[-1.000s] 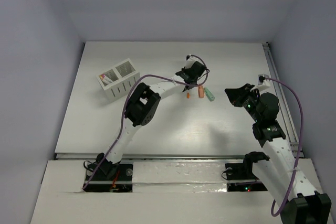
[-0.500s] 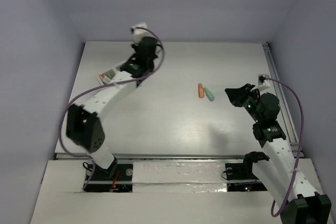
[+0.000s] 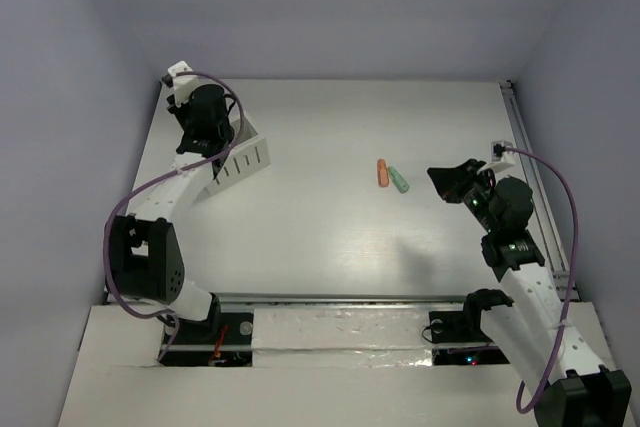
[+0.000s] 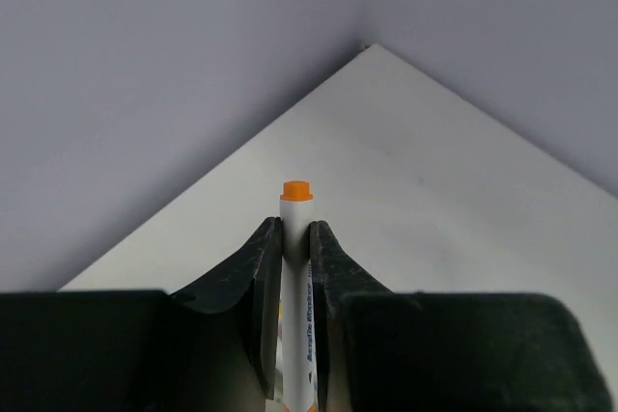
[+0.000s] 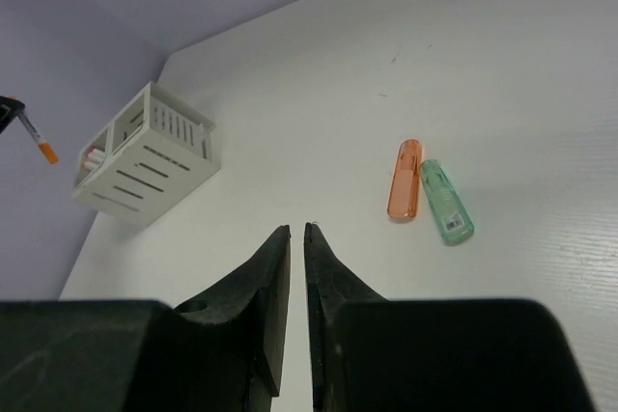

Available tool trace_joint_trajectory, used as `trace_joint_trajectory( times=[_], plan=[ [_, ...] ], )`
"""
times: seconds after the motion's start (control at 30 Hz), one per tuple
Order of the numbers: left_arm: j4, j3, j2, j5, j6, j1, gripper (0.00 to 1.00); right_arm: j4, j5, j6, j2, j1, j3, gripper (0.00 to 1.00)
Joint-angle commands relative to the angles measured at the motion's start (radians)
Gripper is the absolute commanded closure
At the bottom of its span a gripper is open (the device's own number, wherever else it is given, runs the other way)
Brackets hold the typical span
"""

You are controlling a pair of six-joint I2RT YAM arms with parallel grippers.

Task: Sort the stationery into containers
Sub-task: Place the pen in the storage box.

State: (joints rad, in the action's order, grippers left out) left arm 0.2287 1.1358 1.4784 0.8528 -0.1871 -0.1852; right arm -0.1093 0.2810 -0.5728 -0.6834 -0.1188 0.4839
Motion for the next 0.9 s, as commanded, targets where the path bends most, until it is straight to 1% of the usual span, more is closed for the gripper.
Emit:
trace_joint_trajectory(
  times=[0.0,0.17,0.4,0.57,0.8,0.87],
  plan=[
    [0.145,-0.018,-0.003,0.063,0.08,0.016,1.0,-0.069,0.02,-0.002,-0.013,0.002,0.028,0.83],
    [0.236,-0.047,0.045,0.092,0.12,0.016,1.0,-0.073,0.024,-0.004,-0.018,0.002,0.027,0.83],
    [0.323,-0.102,0.108,0.12,0.138,0.016,1.0,-0.075,0.026,-0.006,-0.002,0.002,0.027,0.83],
    [0.377,-0.114,0.14,0.134,0.172,0.016,1.0,-0.087,0.038,-0.012,-0.008,0.002,0.022,0.83],
    [0.422,-0.133,0.174,0.186,0.213,-0.045,1.0,-0.095,0.035,-0.012,0.004,0.002,0.016,0.83],
    [0.422,-0.139,0.174,0.195,0.203,-0.059,0.97,-0.095,0.037,-0.013,0.002,0.002,0.016,0.83]
  ],
)
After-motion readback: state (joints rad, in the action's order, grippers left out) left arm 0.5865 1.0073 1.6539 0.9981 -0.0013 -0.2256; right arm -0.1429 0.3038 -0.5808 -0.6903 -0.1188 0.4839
